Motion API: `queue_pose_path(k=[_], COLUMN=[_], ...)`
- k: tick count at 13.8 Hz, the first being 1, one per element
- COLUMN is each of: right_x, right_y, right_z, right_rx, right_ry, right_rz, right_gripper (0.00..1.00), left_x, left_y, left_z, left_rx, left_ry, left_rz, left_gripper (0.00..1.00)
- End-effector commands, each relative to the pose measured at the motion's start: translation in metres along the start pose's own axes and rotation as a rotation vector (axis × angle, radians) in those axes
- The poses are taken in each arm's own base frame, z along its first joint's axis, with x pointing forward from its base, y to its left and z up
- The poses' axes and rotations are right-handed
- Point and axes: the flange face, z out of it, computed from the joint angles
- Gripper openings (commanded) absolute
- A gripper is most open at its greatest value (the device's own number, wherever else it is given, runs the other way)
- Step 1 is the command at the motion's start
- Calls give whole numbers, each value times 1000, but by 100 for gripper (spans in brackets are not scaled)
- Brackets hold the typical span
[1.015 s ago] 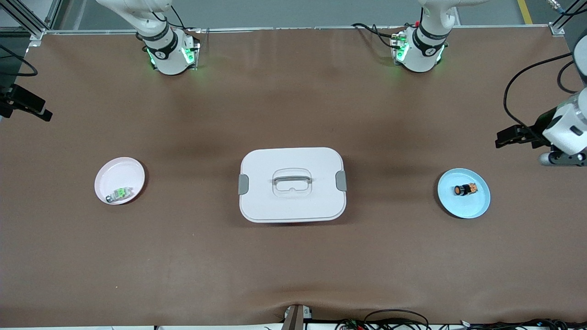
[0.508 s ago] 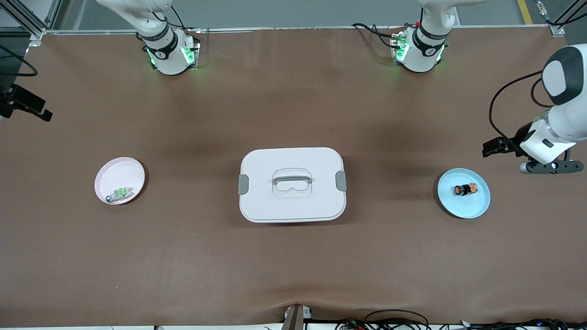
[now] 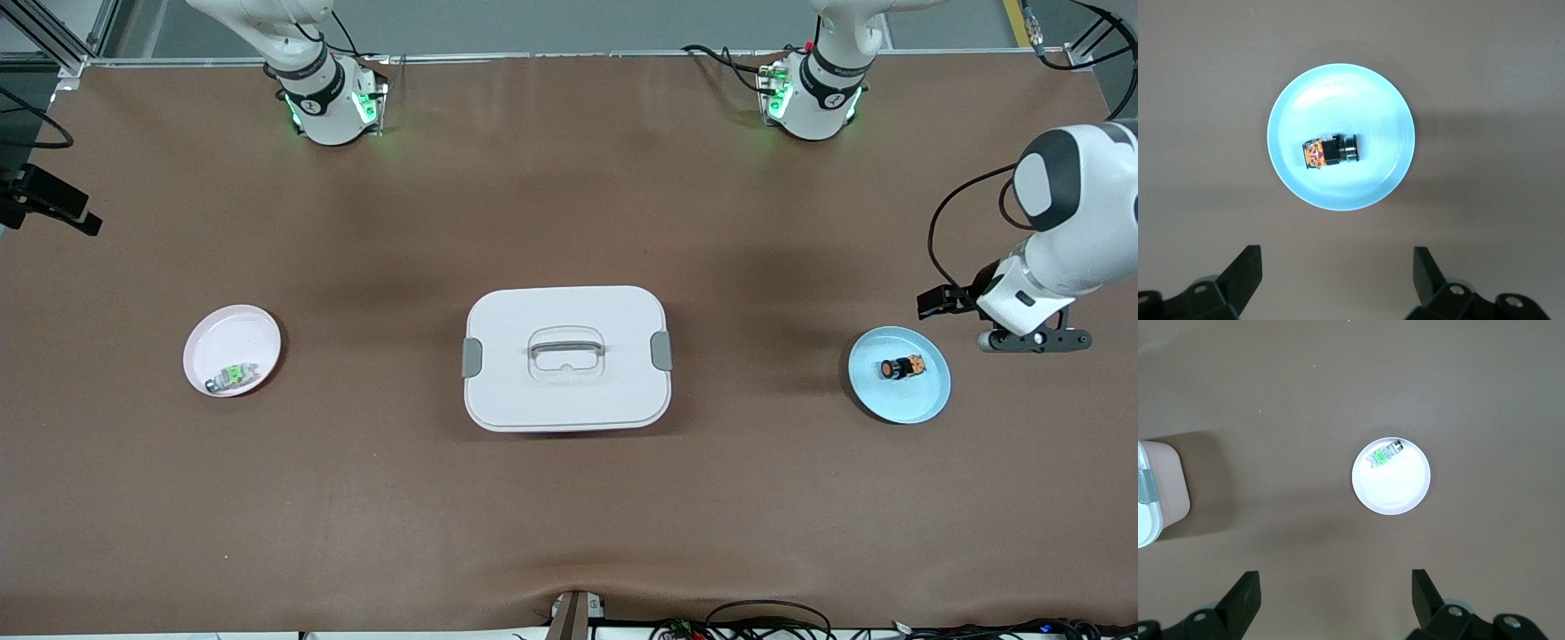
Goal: Transfer orange switch to right arm and place
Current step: 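Move the left gripper over the orange switch on the blue plate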
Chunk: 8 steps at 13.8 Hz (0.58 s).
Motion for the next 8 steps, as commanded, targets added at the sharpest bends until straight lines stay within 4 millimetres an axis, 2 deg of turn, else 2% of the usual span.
queue_pose_path(k=[1,4,6,8], right_x=[1,1,1,1], right_y=[1,1,1,1], right_z=[-3,-3,-4,-3], right_rx=[-14,-14,-14,-14], right_ry=[1,3,3,1], right_rz=[-9,-9,-9,-9], right_gripper=[100,100,100,100], left_x=[3,1,4,7], left_y=[-13,-12,-21,-22], left_z=[15,40,55,70], left_rx=[15,15,13,11], left_ry=[7,30,31,41], left_rz=[-7,-5,-22,-23], left_gripper=[100,100,100,100])
